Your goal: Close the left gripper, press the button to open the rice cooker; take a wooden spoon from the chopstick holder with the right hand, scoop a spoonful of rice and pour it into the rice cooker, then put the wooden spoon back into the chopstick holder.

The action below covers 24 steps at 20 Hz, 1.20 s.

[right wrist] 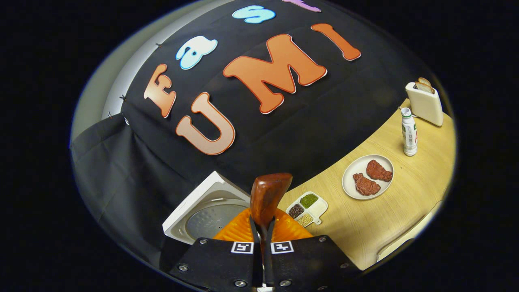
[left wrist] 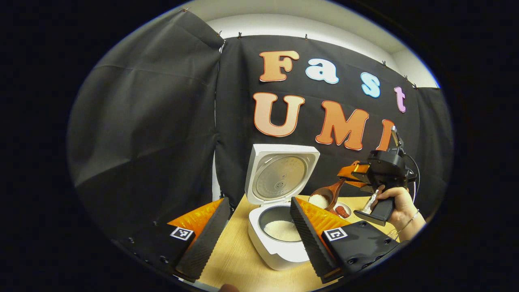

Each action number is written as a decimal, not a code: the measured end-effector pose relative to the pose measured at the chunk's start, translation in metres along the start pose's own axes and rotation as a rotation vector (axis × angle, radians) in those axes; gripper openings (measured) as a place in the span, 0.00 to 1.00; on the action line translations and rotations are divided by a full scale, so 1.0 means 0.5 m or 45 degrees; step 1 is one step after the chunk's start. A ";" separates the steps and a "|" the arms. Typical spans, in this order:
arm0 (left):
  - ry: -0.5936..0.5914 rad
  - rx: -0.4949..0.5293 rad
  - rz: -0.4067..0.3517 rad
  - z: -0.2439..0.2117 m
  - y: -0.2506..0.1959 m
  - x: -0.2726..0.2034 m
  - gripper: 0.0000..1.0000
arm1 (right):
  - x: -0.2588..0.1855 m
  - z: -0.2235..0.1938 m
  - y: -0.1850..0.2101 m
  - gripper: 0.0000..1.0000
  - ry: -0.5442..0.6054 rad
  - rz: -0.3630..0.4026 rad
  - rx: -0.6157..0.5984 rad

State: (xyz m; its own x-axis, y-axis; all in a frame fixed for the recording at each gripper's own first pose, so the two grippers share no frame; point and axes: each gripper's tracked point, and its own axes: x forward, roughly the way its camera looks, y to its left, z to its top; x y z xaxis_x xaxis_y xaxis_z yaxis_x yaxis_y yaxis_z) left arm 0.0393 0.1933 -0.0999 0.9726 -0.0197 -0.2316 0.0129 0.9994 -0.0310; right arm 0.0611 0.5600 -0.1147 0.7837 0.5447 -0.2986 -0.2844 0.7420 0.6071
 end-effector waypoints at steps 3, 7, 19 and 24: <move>-0.010 0.009 -0.011 0.002 -0.002 -0.002 1.00 | -0.006 0.002 0.010 0.01 -0.021 0.012 -0.051; -0.012 0.005 -0.023 0.004 -0.004 -0.003 1.00 | -0.013 0.012 0.037 0.01 -0.058 0.039 -0.172; 0.001 -0.012 -0.023 -0.004 0.004 -0.003 1.00 | -0.023 0.000 0.089 0.01 -0.087 0.146 -0.435; -0.006 -0.003 -0.014 -0.005 0.005 -0.001 1.00 | -0.031 0.003 0.102 0.01 -0.122 0.179 -0.564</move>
State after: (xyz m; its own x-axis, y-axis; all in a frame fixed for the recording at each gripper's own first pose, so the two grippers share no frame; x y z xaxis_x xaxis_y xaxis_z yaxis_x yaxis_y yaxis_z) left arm 0.0381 0.1955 -0.1020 0.9735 -0.0308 -0.2265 0.0232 0.9991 -0.0360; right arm 0.0354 0.5888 -0.0779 0.7622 0.6287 -0.1543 -0.5832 0.7704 0.2577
